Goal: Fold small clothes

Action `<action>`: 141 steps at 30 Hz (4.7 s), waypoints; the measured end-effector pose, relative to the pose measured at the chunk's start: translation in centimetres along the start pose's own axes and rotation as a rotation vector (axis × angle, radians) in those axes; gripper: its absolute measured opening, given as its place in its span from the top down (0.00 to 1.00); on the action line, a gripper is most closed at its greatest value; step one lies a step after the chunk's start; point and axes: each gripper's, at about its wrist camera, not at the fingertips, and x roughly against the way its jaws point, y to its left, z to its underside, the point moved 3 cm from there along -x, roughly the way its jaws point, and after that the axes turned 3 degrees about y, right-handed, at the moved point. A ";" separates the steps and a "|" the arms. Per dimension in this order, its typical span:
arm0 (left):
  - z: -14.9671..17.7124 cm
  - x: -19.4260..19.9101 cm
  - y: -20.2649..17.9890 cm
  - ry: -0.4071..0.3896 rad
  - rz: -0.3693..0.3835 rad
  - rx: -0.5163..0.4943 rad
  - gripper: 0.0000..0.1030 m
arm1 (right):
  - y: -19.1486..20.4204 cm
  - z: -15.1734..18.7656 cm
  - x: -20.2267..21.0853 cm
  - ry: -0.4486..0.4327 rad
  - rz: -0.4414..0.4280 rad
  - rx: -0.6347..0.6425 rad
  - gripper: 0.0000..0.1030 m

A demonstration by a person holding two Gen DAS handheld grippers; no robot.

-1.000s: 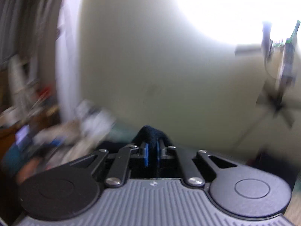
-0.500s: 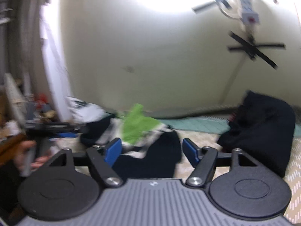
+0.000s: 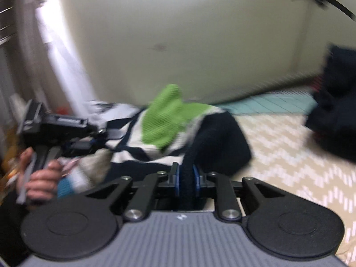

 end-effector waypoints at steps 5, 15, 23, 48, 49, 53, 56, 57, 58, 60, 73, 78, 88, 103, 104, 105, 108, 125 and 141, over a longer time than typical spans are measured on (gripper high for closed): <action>1.8 12.3 1.7 -0.189 0.020 -0.083 0.92 | 4.8 1.4 2.5 0.104 -0.313 0.113 0.85; 9.3 20.0 8.3 -0.144 -0.254 0.061 0.88 | 2.9 -2.6 1.3 -0.013 -0.128 0.061 0.50; 5.1 19.5 6.4 -0.288 -0.331 -0.064 0.34 | -1.7 -8.1 -7.3 -0.015 0.086 -0.035 0.22; 4.3 9.3 4.5 -0.016 -0.149 -0.218 0.90 | 3.5 6.5 22.2 -0.126 0.091 -0.030 0.33; 4.3 9.1 4.6 -0.012 -0.152 -0.215 0.88 | 3.3 7.0 22.6 -0.136 0.155 -0.030 0.25; 4.2 8.8 4.3 -0.034 -0.164 -0.221 0.52 | 0.2 5.2 22.9 -0.235 0.248 -0.106 0.28; 4.4 8.5 3.8 -0.032 -0.195 -0.241 0.14 | -2.0 2.2 18.2 -0.197 0.217 -0.151 0.28; 4.4 8.3 3.8 -0.028 -0.205 -0.240 0.08 | -2.3 1.3 16.0 -0.166 0.209 -0.156 0.27; 4.5 8.0 3.9 -0.024 -0.209 -0.239 0.06 | -3.0 0.6 13.7 -0.131 0.204 -0.162 0.25; 4.7 7.4 3.8 0.002 -0.213 -0.242 0.06 | -5.0 -0.4 8.7 -0.054 0.184 -0.215 0.24; 4.8 9.9 0.5 -0.013 -0.229 -0.337 0.91 | -0.8 -3.1 0.6 0.058 0.031 -0.236 0.91; 0.9 16.3 -5.1 -0.245 -0.167 -0.414 0.91 | 6.6 -8.3 9.8 -0.318 0.043 -0.008 0.91; -14.1 6.2 -15.0 -0.400 -0.361 -0.533 0.79 | 7.6 -20.7 8.1 -0.603 0.416 0.156 0.90; 6.1 3.5 1.4 0.146 -0.168 -0.222 0.36 | -4.2 4.2 11.8 -0.188 0.336 -0.036 0.22; 7.2 3.0 1.5 0.184 -0.141 -0.192 0.30 | -3.8 6.1 12.2 -0.163 0.334 -0.030 0.15; 8.0 2.8 1.6 0.204 -0.120 -0.171 0.25 | -3.4 7.8 12.7 -0.147 0.328 -0.028 0.15; 9.6 2.0 0.4 0.207 -0.100 -0.203 0.09 | -2.4 10.7 13.2 -0.094 0.278 -0.022 0.15; 3.3 14.4 -3.5 0.041 -0.128 -0.208 0.72 | 7.7 6.8 13.5 -0.072 -0.249 0.179 0.80; 7.9 15.2 4.8 0.108 -0.283 -0.120 0.09 | -4.1 7.6 9.9 -0.024 0.016 -0.173 0.34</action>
